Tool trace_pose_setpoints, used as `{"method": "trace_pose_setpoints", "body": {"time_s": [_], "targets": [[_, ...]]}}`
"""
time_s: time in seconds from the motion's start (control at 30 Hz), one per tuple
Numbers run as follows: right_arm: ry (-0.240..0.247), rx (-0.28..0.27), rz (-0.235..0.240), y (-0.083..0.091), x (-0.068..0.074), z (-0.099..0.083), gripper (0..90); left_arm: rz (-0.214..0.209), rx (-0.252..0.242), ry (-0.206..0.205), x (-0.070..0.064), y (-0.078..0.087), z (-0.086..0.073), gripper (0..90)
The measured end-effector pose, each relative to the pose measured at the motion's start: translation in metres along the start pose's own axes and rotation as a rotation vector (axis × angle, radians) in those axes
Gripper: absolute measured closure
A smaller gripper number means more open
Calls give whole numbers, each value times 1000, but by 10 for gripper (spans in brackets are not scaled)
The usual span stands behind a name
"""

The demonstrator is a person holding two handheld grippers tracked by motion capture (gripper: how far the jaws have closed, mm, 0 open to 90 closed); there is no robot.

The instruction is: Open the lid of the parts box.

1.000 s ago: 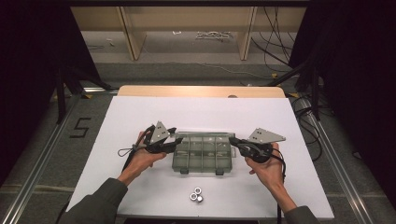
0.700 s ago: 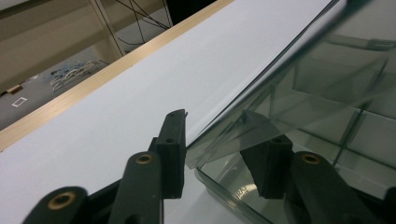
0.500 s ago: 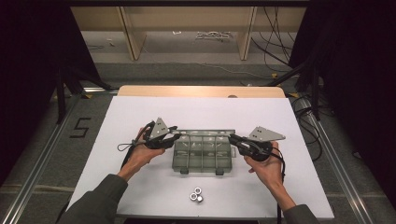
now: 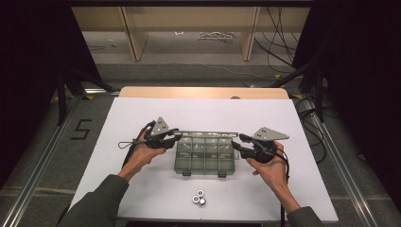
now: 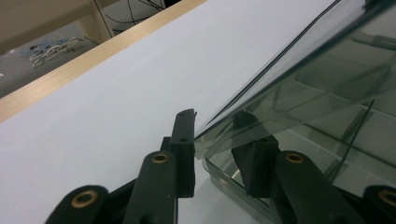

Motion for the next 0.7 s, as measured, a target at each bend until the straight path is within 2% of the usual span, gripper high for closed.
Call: {"method": "trace_pose_setpoints", "body": {"time_s": [0.07,0.1,0.13,0.23,0.27,0.3,0.33,0.37,0.53,0.57,0.67,0.7], "targets": [[8,-1,-2,-1,-2,1,550,1,11,5,0,0,1,701],[11,-3,-9,-1,-3,1,562,2,21,-12,1,1,2,701],[12,-3,-11,-1,-4,1,576,1,10,2,0,-1,2,702],[14,4,-23,-3,-9,1,608,-8,25,2,2,-1,3,703],[14,6,-26,-5,-11,1,620,-5,18,17,1,-1,3,703],[18,15,-23,-6,-13,0,639,-8,30,-7,3,-1,3,703],[25,22,-23,-8,-14,0,657,-16,35,-5,3,0,3,703],[26,26,-23,-9,-15,0,665,-11,28,14,2,-1,3,703],[38,6,-19,-16,-20,3,747,-11,32,9,5,0,4,716],[39,10,-13,-16,-20,3,748,-11,22,32,4,-1,3,718],[46,10,-14,-19,-23,4,770,-14,26,29,6,-1,3,722],[48,4,-15,-20,-24,5,777,-11,15,47,5,-2,4,724]]}}
Point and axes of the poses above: each handheld gripper's, and its own axes: y roughly backward along the jaws, z roughly out of its top, x roughly to its left, the point moved 1 cm from there along -y, roughly forward along the jaws, and after that the axes turned 12 degrees about z, right-handed, at the moved point
